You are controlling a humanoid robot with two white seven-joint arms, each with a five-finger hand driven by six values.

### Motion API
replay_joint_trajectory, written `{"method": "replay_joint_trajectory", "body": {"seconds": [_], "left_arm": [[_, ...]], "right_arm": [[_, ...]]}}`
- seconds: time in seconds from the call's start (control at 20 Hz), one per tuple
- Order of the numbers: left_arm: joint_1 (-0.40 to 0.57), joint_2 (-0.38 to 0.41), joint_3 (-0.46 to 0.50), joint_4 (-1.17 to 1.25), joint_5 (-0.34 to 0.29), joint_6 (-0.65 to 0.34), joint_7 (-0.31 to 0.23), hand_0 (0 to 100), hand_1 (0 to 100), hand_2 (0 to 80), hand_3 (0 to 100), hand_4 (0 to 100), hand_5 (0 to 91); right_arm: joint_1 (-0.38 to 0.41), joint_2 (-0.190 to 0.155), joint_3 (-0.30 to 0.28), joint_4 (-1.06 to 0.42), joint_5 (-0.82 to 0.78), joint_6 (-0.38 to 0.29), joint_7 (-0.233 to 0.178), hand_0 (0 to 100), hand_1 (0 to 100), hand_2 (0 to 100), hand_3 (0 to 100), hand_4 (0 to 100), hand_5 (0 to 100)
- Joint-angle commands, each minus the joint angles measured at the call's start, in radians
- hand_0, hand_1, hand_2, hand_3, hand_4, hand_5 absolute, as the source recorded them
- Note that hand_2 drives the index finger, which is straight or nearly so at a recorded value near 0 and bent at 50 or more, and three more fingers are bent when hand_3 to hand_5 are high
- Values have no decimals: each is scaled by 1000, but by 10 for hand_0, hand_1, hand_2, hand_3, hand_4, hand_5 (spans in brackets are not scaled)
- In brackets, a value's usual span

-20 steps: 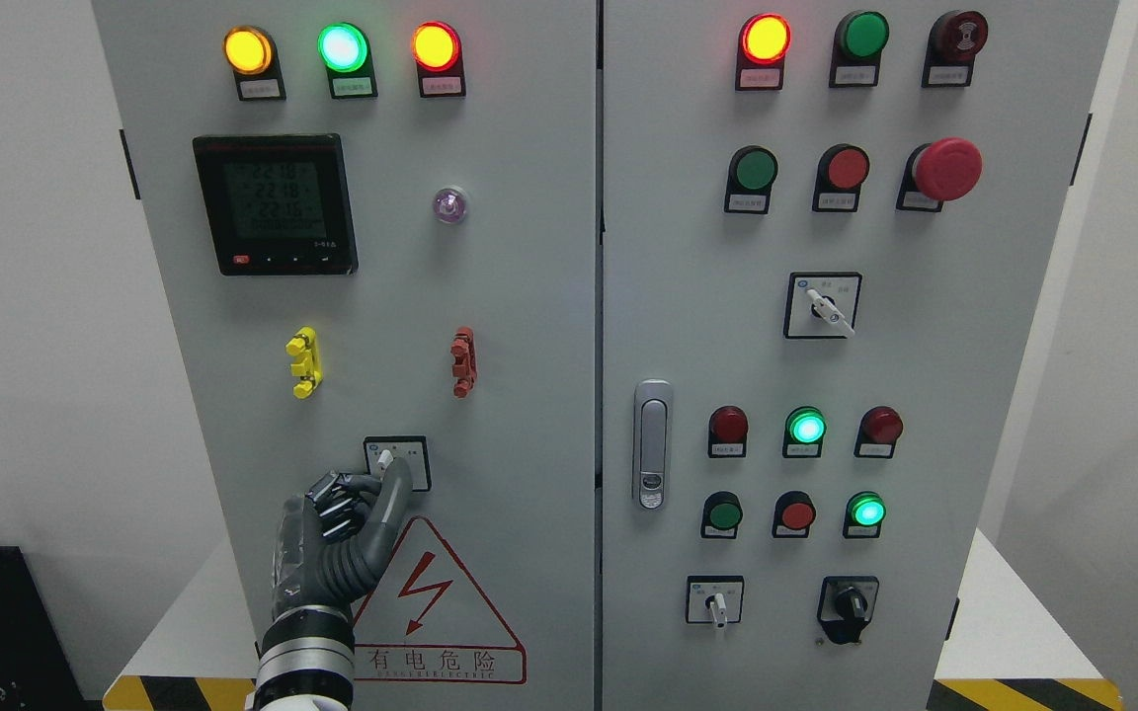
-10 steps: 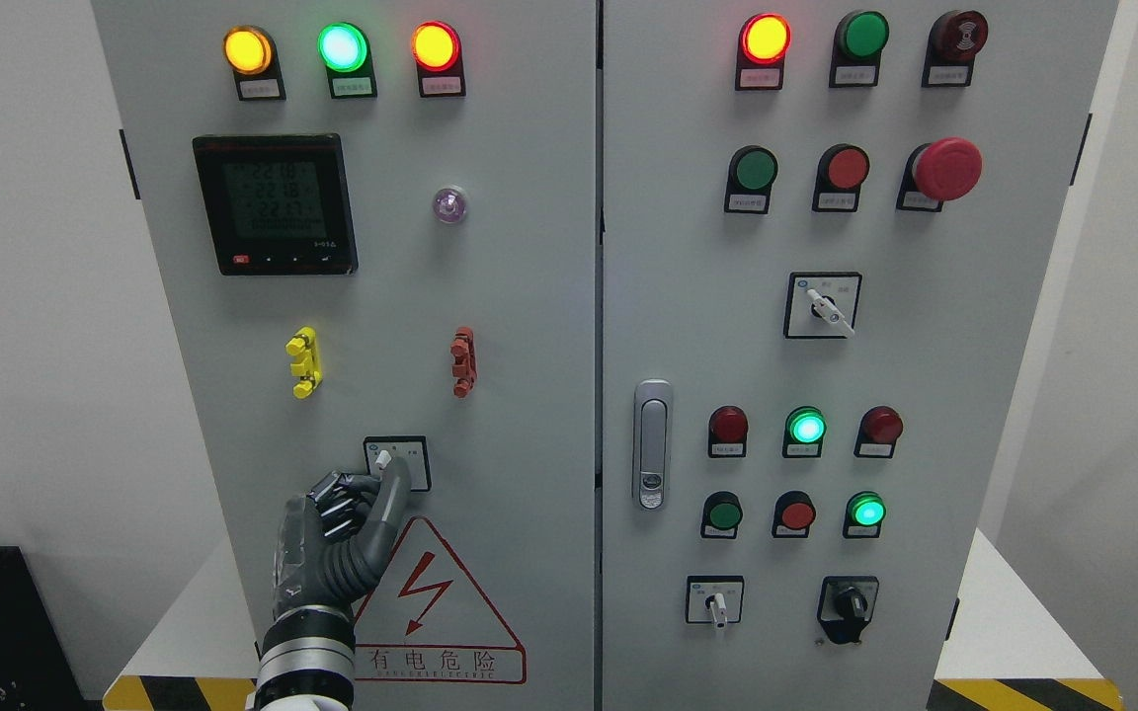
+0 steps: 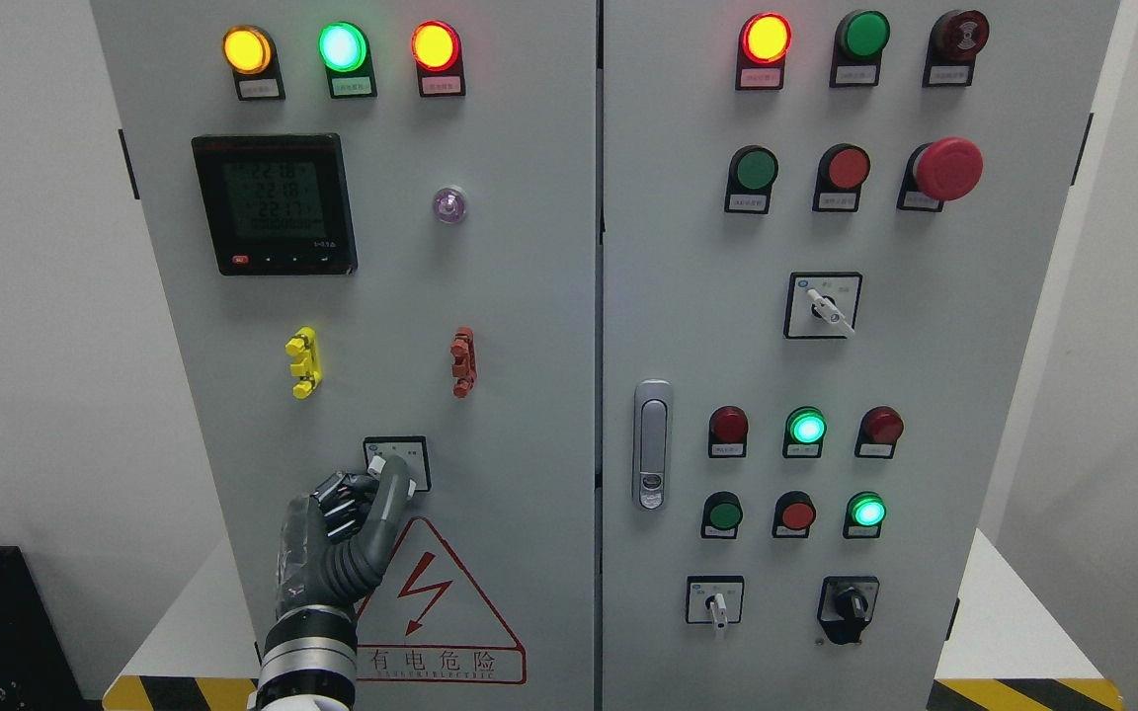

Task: Turn on light switch 1

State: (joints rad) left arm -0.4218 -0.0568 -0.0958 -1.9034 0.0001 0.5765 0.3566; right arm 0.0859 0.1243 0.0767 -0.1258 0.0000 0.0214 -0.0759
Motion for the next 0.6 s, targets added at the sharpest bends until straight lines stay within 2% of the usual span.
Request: {"method": "replay_joint_trajectory", "body": {"seconds": [0.0, 0.25, 0.55], "left_arm": [[0, 0, -1, 0, -2, -1, -1, 622, 497, 592, 1000, 982, 884], [-2, 0, -1, 0, -2, -1, -1, 641, 485, 593, 1000, 982, 884], [0, 0, -1, 1, -2, -1, -1, 604, 476, 592, 1000, 983, 884]], "right_arm": [[0, 0, 0, 0, -25, 0, 1, 0, 0, 0, 0, 0, 0], [0, 0, 0, 0, -25, 0, 1, 0, 0, 0, 0, 0, 0], [0, 0, 0, 0, -25, 0, 1, 0, 0, 0, 0, 0, 0]]}}
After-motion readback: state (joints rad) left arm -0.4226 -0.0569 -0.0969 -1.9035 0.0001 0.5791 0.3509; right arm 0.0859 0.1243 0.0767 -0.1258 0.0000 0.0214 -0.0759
